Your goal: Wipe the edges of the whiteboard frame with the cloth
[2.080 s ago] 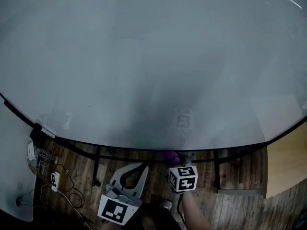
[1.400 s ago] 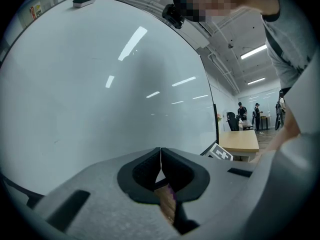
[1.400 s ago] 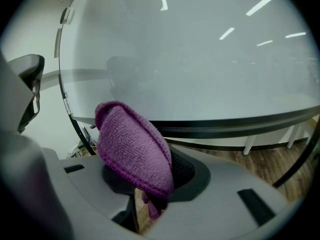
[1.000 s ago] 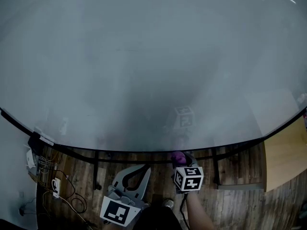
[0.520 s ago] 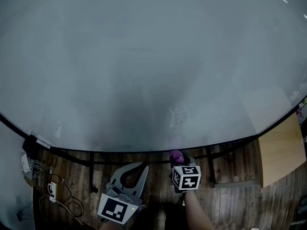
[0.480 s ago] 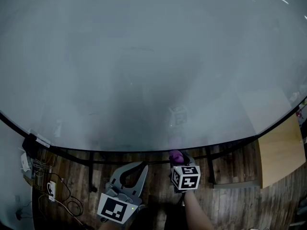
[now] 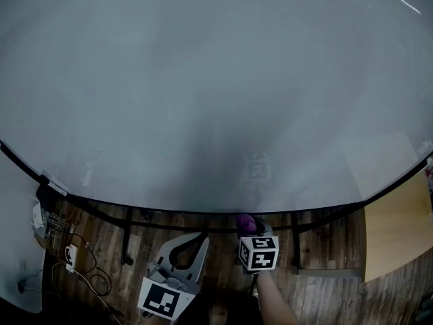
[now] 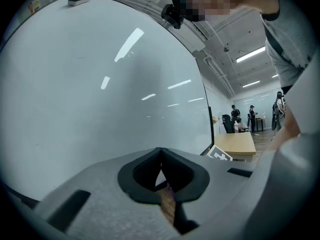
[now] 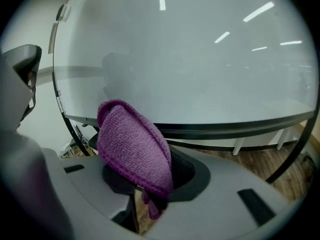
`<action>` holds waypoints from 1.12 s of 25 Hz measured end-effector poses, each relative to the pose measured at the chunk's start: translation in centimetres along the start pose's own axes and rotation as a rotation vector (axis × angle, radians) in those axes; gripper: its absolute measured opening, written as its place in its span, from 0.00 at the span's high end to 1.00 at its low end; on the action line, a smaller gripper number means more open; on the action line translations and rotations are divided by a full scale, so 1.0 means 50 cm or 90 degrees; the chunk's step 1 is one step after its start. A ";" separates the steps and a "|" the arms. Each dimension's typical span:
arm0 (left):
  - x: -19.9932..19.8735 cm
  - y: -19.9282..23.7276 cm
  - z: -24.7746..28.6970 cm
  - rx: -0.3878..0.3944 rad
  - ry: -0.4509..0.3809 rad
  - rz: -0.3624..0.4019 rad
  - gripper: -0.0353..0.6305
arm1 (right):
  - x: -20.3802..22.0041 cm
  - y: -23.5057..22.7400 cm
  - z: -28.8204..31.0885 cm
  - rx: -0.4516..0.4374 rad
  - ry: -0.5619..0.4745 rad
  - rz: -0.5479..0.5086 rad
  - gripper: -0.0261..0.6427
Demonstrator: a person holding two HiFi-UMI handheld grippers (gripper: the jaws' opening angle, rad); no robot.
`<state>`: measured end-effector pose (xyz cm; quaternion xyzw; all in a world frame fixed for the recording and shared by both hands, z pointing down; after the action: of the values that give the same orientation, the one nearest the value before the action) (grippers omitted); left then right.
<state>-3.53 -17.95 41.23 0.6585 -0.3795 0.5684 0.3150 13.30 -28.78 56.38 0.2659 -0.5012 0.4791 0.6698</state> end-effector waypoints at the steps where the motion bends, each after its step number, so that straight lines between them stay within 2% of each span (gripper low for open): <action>1: 0.001 -0.011 0.006 -0.004 0.003 0.000 0.92 | -0.001 -0.009 -0.002 -0.006 0.000 -0.004 0.79; 13: 0.021 -0.122 0.077 -0.026 0.012 0.007 0.92 | -0.003 -0.123 -0.029 -0.030 -0.001 -0.009 0.79; 28: 0.036 -0.263 0.210 0.004 -0.005 0.000 0.92 | -0.010 -0.311 -0.102 -0.005 -0.004 -0.023 0.79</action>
<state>13.23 -20.34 41.57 0.6615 -0.3792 0.5670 0.3117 29.53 -30.92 56.04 0.2737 -0.5000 0.4643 0.6778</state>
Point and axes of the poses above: the fingertips, and each gripper's own axes: z forward along the fingers, y to its left, x out of its underside, the point moved 7 cm from there along -z, backward along the fingers, and after that the axes turned 13 degrees about -y, right-handed, at the moved point
